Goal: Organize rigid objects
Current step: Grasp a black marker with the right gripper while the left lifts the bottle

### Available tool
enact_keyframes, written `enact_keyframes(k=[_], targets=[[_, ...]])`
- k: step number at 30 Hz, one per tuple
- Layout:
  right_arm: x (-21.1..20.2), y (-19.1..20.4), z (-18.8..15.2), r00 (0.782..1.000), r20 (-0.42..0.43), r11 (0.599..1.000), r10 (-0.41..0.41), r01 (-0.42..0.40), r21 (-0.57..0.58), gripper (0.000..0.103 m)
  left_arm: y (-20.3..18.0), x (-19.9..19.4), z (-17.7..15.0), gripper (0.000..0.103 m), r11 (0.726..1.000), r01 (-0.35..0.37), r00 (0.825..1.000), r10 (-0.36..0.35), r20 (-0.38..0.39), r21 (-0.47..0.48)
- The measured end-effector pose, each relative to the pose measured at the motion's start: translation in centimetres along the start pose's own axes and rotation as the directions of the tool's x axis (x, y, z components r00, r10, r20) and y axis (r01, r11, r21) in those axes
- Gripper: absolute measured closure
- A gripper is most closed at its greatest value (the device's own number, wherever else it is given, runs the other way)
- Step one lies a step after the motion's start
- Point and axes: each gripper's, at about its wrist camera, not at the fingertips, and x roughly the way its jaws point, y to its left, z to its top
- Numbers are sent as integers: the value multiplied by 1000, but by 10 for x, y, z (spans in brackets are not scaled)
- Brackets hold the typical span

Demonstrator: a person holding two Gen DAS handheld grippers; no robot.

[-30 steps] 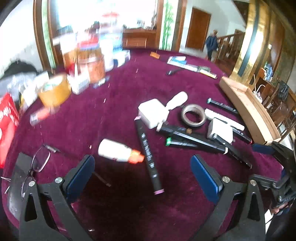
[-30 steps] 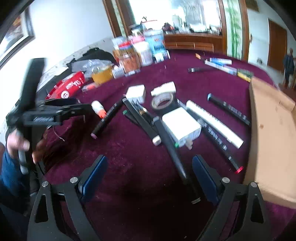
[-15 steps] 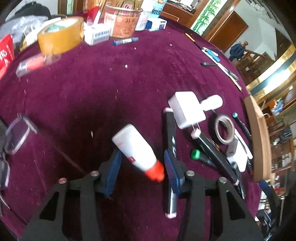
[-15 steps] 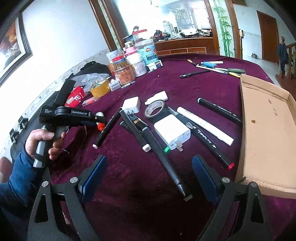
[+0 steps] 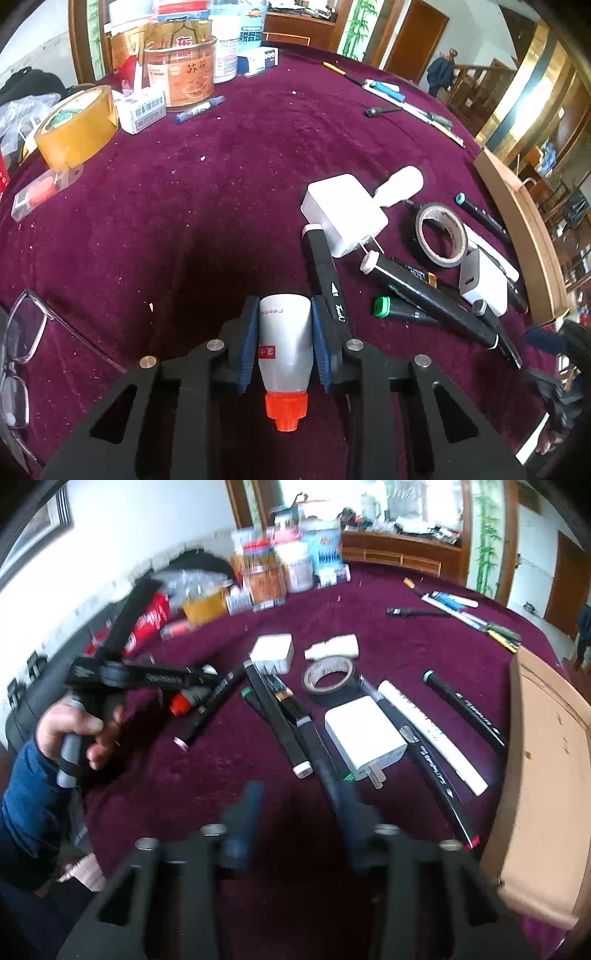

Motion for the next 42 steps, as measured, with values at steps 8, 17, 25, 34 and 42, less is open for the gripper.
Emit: enact_keyframes(k=[8,17,25,34,42], targets=[[6,-9,5,997,-60,997,-54,51,-49,91,-3,2,0,78,1000,13,1000,-14,19,25],[11,-4,0,992,-85,989,-90,78,-129,90,-6,4,0,78,999,-5,1000,4,28,49],[7,-5,-3,992,-102,985,-71,53,-166,89,-10,7,3,78,998,-28,999,27,29,64],[25,1,-9,987,-152,980,-45,15,-197,83,-13,10,4,78,995,-55,998,52,35,82],[11,6,-20,989,-115,993,95,-102,-61,90,-11,-2,-9,79,998,-16,999,14,37,61]])
